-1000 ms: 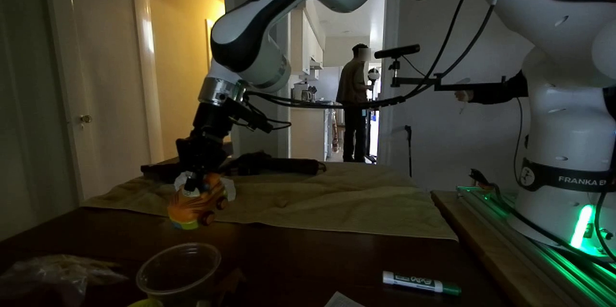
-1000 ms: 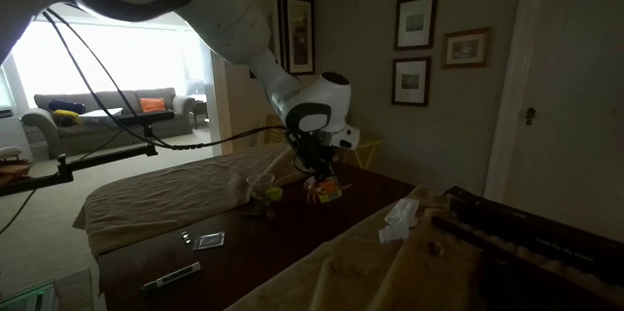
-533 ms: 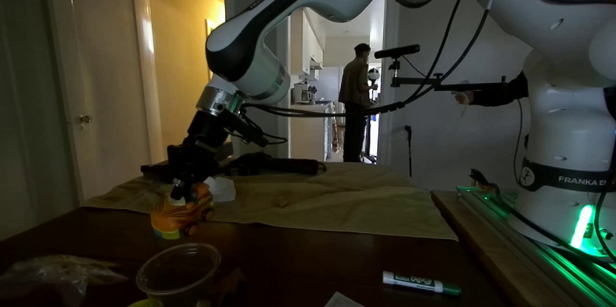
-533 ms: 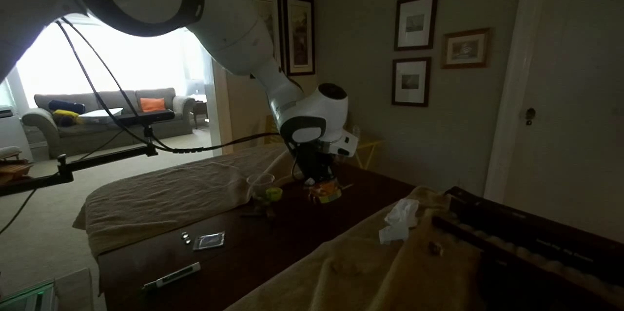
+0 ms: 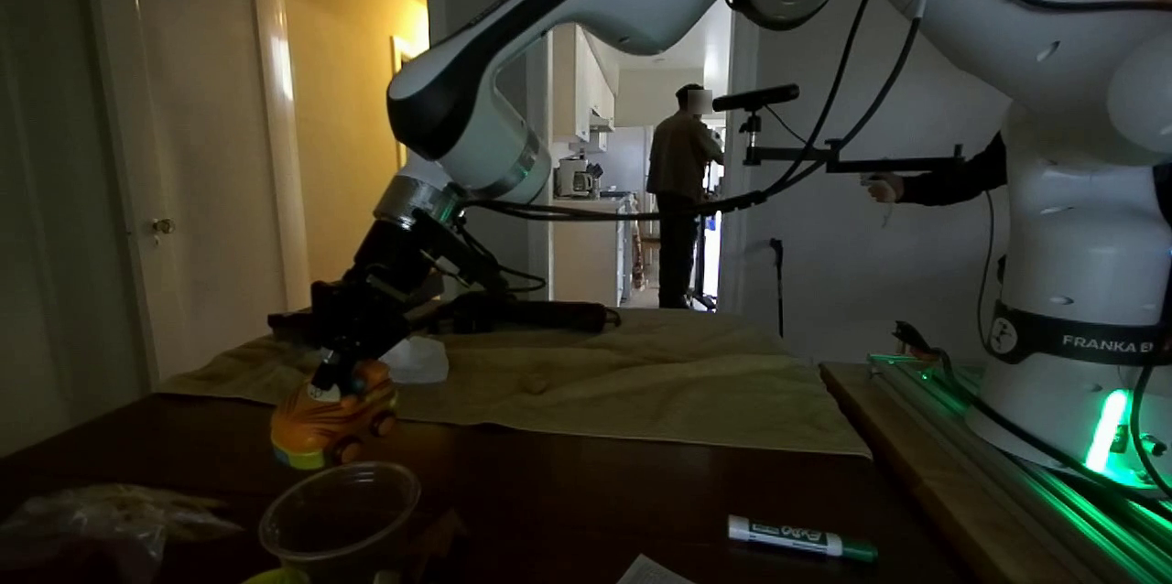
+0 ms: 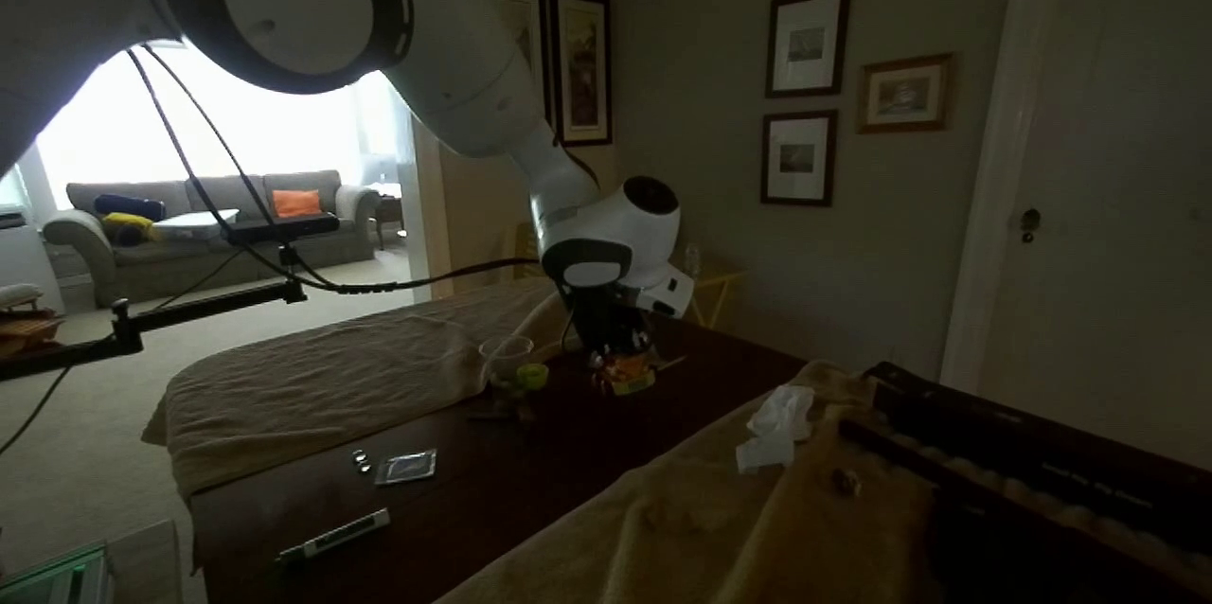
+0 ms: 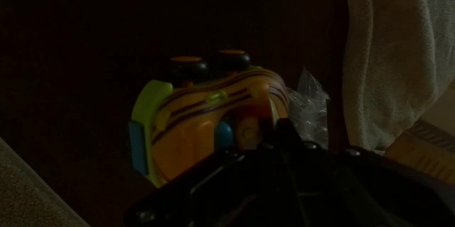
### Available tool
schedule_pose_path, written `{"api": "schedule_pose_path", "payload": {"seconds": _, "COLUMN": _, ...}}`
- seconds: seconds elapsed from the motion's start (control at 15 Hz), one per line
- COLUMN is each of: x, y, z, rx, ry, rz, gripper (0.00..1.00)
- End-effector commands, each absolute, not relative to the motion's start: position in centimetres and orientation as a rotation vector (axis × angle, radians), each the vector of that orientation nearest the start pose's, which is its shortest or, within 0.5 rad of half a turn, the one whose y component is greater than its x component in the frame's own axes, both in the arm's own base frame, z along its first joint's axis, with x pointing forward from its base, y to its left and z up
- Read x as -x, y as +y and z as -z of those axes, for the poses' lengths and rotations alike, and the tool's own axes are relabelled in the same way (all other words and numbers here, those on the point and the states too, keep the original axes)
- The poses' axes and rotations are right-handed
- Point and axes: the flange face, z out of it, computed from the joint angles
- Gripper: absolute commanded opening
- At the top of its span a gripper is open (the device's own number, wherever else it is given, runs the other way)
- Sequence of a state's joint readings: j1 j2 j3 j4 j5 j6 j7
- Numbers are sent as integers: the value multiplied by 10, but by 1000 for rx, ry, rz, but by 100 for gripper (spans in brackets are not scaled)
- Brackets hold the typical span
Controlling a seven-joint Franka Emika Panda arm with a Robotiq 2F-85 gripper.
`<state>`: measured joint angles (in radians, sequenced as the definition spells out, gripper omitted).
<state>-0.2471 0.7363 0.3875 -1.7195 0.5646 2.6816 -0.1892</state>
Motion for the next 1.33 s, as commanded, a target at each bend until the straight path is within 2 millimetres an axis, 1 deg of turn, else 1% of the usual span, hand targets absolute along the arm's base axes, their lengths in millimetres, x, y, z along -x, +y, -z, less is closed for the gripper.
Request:
{"api": "schedule_pose_path", "payload": {"seconds": 0.0, "x": -700, "y": 50, "z": -204, "rx": 2483, "ry": 372, "rz": 336, "gripper": 2}}
{"api": "schedule_pose_path", "payload": {"seconds": 1.27, "x": -704, "y": 59, "z": -153, "rx": 2399, "ry": 404, "rz": 239, "gripper": 2}}
